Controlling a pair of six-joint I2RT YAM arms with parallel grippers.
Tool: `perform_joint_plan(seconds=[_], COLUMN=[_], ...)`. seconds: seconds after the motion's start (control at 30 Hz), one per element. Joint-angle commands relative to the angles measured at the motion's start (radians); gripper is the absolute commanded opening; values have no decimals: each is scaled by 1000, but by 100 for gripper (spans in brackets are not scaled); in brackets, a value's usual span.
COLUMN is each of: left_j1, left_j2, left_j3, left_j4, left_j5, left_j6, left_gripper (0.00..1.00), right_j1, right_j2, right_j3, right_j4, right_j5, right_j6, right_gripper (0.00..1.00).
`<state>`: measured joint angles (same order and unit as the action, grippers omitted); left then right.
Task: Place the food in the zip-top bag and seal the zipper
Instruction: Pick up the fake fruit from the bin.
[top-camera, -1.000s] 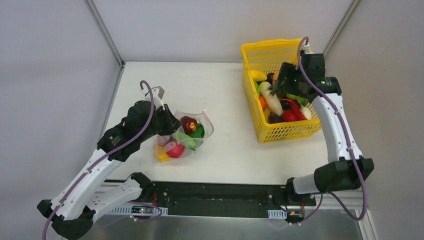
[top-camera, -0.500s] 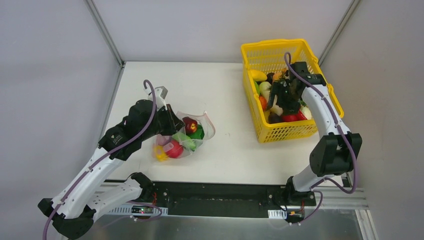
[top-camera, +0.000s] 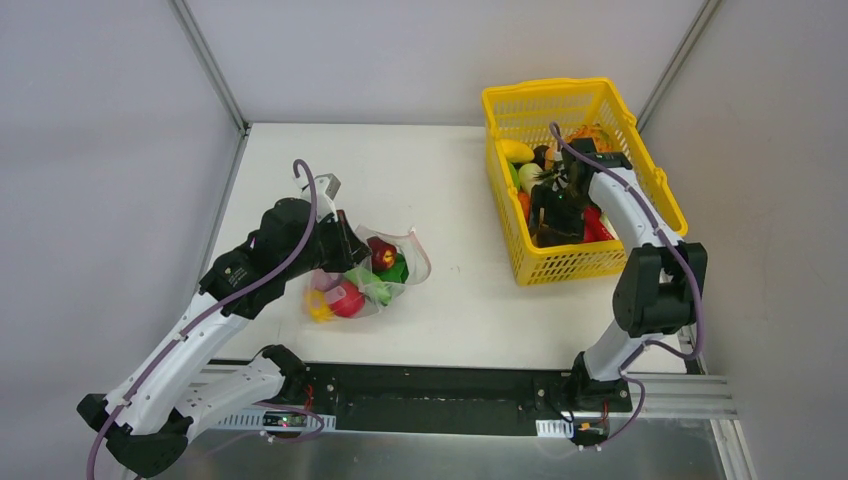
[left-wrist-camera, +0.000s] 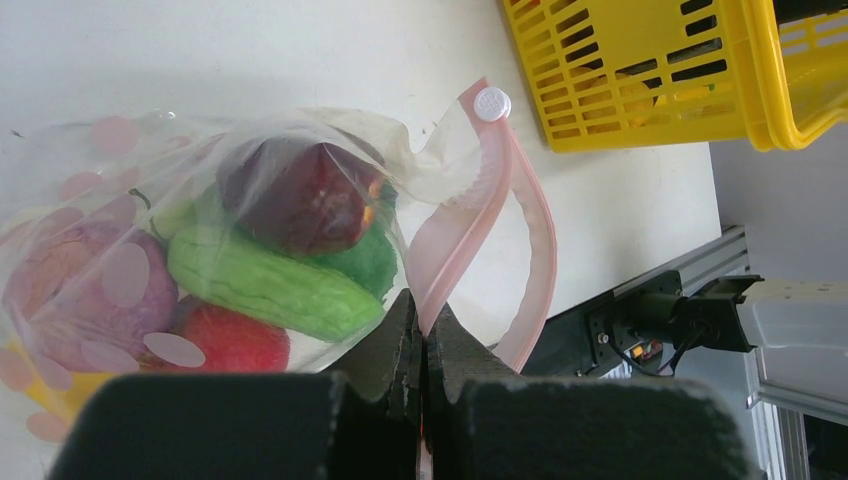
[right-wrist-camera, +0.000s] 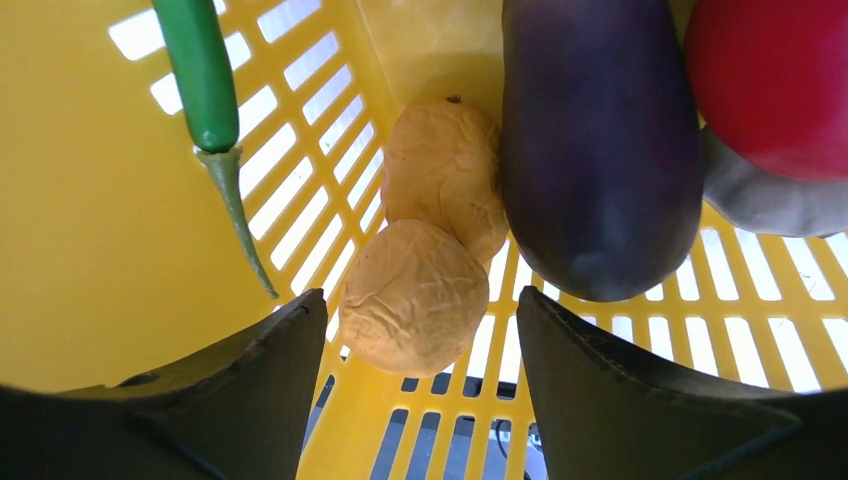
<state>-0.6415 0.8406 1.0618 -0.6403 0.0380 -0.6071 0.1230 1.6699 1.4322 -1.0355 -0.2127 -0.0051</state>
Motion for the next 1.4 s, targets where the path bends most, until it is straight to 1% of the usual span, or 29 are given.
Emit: perform_joint_plan(seconds=[0.0,0.13,0.23,0.3,0.37,0.43,0.53,0.63,0.73,0.77,0.9,0.97,1.0,1.03,1.1,1.13,1.23,1.3,1.37], left_j1=[-1,-1,-1,-1,-1,-1,-1,-1,-1,-1,-1,-1,-1,-1,-1,-1,-1,-1,-1], left_j2=[-11,-10,-3,0,2,1,-4,-10,-11,-11,-12,-14,-15,-15,-15,-15,-13,-11,-9], left_j3=[35,35,45,47,49,49,50,46,48,48,49,49,49,48,48,46,45,46,45], left_j4=[9,7,5,5,4,2,-1,0,1,1,1,0,-1,-1,-1,0,4,4,5], left_j5=[8,5,5,9,11,12,7,1,2,3,5,7,5,6,7,7,8,11,11], left_j6=[20,21,22,23,21,21,19,12,6,4,-3,-5,-6,-8,-8,-8,-10,-10,-10], left_gripper=[0,0,0,0,0,0,0,0,0,0,0,0,0,0,0,0,0,0,0], right_j1=[38,72,78,79,81,90,126,162,211,218,220,221,221,221,220,221,220,220,220], right_j2=[35,31,27,32,41,46,49,49,54,56,62,60,57,54,52,53,65,66,57], right_j3=[7,13,2,-17,-30,-34,-42,-35,-21,-20,-22,-23,-25,-27,-37,-45,-68,-74,-77], right_j4=[-44,-65,-64,-55,-53,-47,-44,-31,-36,-37,-16,-13,-9,-8,-7,-7,-11,-13,-6], right_j5=[15,4,17,1,-26,-66,-93,-151,-148,-147,-109,-104,-102,-103,-101,-93,-62,-56,-79], right_j6=[-21,-32,-21,-19,-19,-22,-22,-19,-15,-15,-3,-1,-1,-2,-5,-7,-13,-14,-21], right_gripper=[74,80,81,78,73,71,70,64,62,59,50,50,50,52,68,71,74,74,71])
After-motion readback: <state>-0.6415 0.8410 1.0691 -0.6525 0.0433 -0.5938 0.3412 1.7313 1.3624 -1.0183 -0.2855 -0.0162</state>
